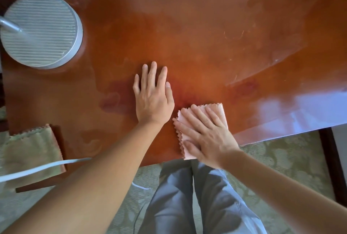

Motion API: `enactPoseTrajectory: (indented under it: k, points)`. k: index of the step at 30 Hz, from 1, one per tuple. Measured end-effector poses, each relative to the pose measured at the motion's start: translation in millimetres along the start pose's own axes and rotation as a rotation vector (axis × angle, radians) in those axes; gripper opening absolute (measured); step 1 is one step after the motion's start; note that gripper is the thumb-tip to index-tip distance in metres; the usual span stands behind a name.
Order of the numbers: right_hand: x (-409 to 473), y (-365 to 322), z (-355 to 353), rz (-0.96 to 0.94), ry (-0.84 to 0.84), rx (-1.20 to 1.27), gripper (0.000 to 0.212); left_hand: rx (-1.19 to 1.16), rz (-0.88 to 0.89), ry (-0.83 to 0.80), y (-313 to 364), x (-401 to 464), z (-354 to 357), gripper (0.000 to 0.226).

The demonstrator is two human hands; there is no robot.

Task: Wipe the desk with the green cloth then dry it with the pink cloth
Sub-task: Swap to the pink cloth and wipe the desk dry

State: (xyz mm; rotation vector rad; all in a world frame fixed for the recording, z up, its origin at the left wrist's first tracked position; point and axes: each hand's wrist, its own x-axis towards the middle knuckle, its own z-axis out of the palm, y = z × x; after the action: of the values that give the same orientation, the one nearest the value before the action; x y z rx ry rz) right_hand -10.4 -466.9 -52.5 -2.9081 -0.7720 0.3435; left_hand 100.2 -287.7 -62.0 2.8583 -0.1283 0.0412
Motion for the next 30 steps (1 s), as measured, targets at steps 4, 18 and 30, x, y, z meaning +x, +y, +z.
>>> enactPoseTrajectory:
  k: [4, 18, 30]
  points:
    - [38.9, 34.3, -14.4, 0.277, 0.095, 0.07, 0.058, -0.003, -0.005, -0.003, -1.2, 1.1, -0.6, 0.047]
    - [-16.6, 35.0, 6.7, 0.182, 0.159, 0.038, 0.056, 0.033, 0.005, -0.014, -0.7, 2.1, -1.4, 0.05]
    - [-32.3, 9.6, 19.8, 0.344, 0.228, 0.11, 0.055, 0.056, 0.106, -0.001, 7.5, 7.6, 0.4, 0.042]
